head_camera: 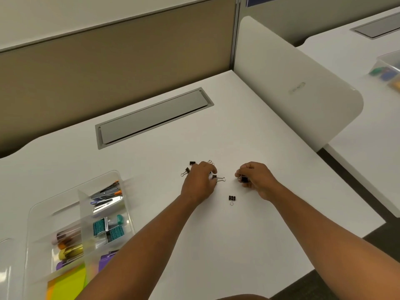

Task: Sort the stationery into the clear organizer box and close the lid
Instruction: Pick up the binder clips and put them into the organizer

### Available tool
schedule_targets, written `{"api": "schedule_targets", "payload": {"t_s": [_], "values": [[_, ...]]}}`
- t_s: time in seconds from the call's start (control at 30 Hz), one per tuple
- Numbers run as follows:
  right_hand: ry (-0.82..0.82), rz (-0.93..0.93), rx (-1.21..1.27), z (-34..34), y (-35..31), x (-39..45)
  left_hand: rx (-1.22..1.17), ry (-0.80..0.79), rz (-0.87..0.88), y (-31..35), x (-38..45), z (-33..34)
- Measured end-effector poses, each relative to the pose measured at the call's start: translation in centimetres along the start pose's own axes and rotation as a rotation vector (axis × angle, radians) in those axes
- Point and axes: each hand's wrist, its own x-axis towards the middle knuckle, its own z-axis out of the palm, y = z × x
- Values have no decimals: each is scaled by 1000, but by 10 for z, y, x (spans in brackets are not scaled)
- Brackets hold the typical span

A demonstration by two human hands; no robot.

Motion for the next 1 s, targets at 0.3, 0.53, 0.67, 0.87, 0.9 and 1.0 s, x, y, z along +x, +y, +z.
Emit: {"api": "schedule_targets", "payload": {"t_s": [0.3, 0.53, 0.67, 0.87, 0.9, 1.0], "values": [[-83, 106, 43, -3, 9, -24, 168, -90, 28, 11, 4, 1], [-61, -88, -535, 4, 24, -35, 157, -40, 73, 12, -2, -3], [-90, -170, -783, 10, 32, -41, 55, 13, 62, 11, -11, -9], [-14, -202, -774, 21, 36, -51, -81, 105, 9, 4, -31, -21], [-1, -158, -677, 23, 35, -52, -99, 105, -7, 2, -35, -23], [-53, -19, -313, 34, 29, -61, -185, 102, -71, -7, -45, -32]]}}
